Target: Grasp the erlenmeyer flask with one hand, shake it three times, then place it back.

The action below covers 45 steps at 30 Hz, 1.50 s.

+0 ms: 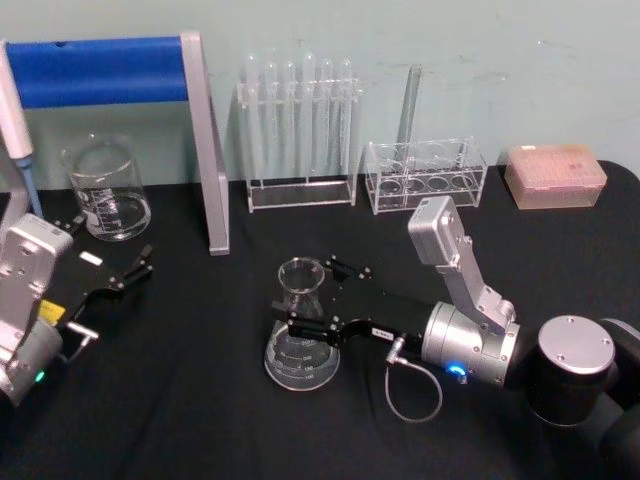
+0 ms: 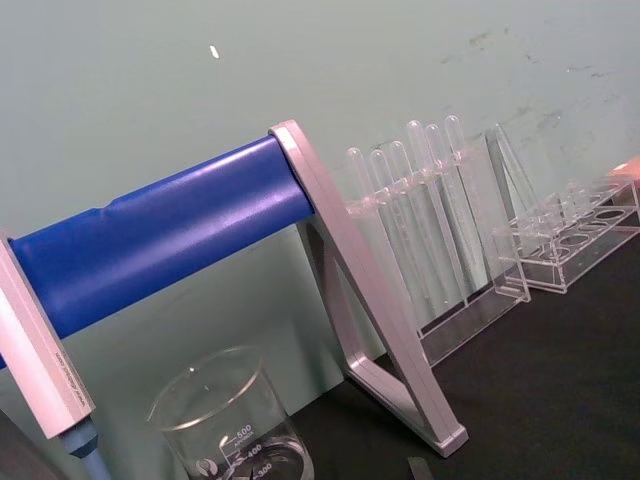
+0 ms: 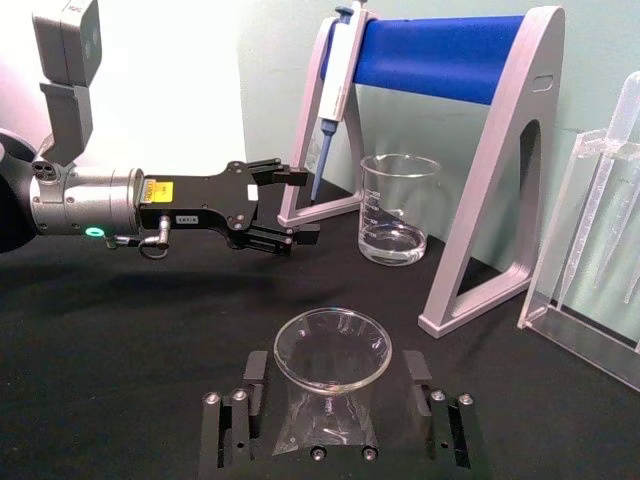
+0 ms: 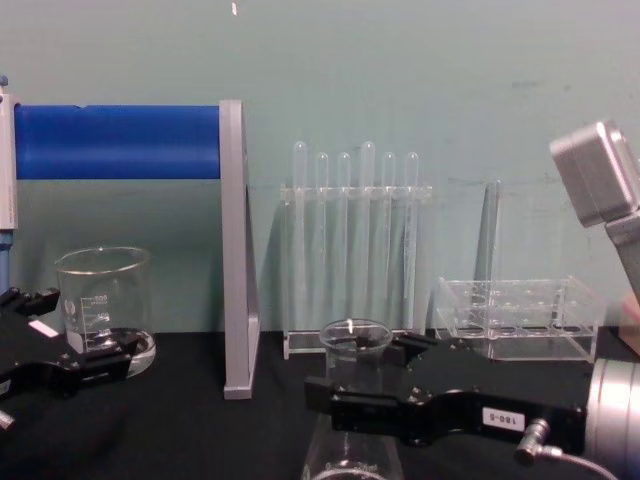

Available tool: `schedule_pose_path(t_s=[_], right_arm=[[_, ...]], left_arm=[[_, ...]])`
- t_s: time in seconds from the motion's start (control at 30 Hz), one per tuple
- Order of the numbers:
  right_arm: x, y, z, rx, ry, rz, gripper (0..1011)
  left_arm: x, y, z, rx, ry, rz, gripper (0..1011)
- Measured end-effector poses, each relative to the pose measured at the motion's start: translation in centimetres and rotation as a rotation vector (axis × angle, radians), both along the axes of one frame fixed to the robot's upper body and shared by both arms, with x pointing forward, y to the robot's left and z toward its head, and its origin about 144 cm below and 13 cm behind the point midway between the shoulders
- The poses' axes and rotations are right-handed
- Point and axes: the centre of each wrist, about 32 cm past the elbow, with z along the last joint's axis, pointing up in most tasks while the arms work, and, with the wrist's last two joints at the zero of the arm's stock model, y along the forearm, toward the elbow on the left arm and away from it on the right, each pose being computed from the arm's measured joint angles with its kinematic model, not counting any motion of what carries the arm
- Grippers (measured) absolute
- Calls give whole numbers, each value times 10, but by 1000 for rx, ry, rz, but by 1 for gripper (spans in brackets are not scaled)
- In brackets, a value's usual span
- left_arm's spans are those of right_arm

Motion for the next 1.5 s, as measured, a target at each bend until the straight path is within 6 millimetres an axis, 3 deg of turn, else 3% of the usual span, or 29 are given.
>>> schedule_pose_path(t_s=[0.1, 0.5, 1.2, 1.5], right_arm=[[0, 0, 0, 0, 0, 0, 820], [0, 0, 0, 1, 1, 1, 456], [0, -3, 1, 7, 0, -6, 449], [1, -4, 24, 32, -21, -18, 449]], left_arm=[[0, 0, 0, 0, 0, 0, 1001], [0, 0, 0, 0, 0, 0, 1001], [0, 0, 0, 0, 0, 0, 1001], [0, 0, 0, 0, 0, 0, 1001]])
